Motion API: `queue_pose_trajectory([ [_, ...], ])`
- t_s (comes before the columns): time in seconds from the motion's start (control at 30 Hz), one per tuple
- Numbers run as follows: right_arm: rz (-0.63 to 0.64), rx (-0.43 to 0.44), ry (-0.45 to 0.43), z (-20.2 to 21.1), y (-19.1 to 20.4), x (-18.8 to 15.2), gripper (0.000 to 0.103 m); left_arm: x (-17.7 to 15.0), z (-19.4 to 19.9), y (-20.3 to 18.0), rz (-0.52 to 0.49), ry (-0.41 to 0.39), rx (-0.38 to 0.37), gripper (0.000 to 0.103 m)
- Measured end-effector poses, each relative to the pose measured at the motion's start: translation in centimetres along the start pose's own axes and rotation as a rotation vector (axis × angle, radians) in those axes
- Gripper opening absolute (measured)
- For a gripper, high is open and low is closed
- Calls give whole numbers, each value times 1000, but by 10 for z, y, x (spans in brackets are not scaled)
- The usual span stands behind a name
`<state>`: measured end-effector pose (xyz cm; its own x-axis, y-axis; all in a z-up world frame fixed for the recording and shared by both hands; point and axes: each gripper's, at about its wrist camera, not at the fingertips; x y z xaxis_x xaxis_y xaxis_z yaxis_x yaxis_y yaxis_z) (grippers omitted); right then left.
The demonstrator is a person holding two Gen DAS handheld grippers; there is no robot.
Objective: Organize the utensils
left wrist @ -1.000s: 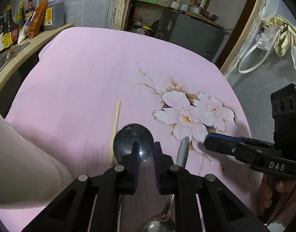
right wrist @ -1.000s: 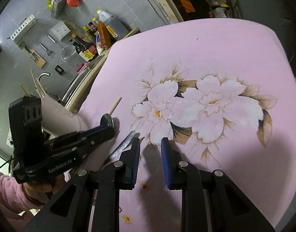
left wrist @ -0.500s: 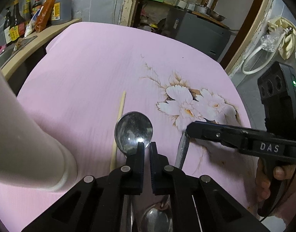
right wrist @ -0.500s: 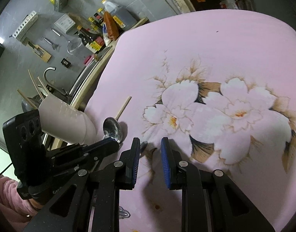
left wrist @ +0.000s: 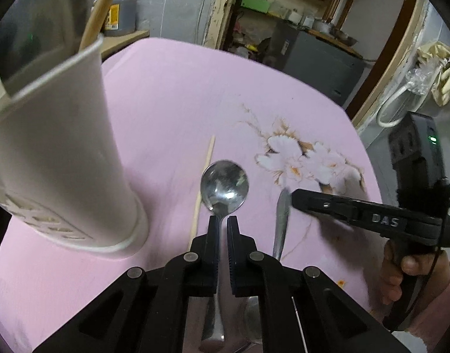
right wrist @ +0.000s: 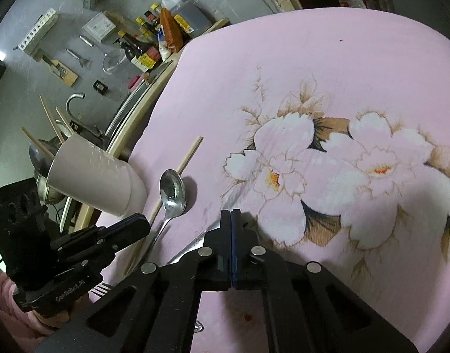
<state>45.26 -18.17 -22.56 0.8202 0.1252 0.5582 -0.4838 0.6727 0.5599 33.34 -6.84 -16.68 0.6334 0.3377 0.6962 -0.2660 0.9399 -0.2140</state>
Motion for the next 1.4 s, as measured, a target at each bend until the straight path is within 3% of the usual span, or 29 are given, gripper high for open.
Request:
queue_pose_trajectory([
  [0.47,-94,-36,-37,20,-1,-20,2,-7,2,10,31,46,32,6],
  [0.63,-92,-49,-53,31,7,-28,12,-11,2,18,33,81,28,6],
  [0.8,-99,-72,-67,38,10,-36,14,-11,3,26,40,89,31,6],
  [0.97,-45,-117,-71,34,18,-29,22,-13,7,31,43,89,43,6],
  [1.03,-11,-141,-65,31,23,-25,30,-14,10,32,43,84,42,6],
  [1.17,39,-193,-33,23,35,-18,32,-16,20,35,37,62,39,6],
  [1.33,95,-284,-19,18,51,-19,38,-15,24,45,45,57,56,16],
  [1.4,109,-320,-15,15,57,-18,39,-15,25,51,55,53,54,24],
])
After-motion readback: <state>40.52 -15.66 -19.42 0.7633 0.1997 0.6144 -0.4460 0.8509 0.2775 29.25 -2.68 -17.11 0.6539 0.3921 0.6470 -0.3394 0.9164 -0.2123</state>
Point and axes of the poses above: each gripper's, at about its wrist camera, not at the fingertips, and z roughly against the way its jaws point, y to its left, x to its top, and after that the axes turned 12 degrees about -y, right-handed
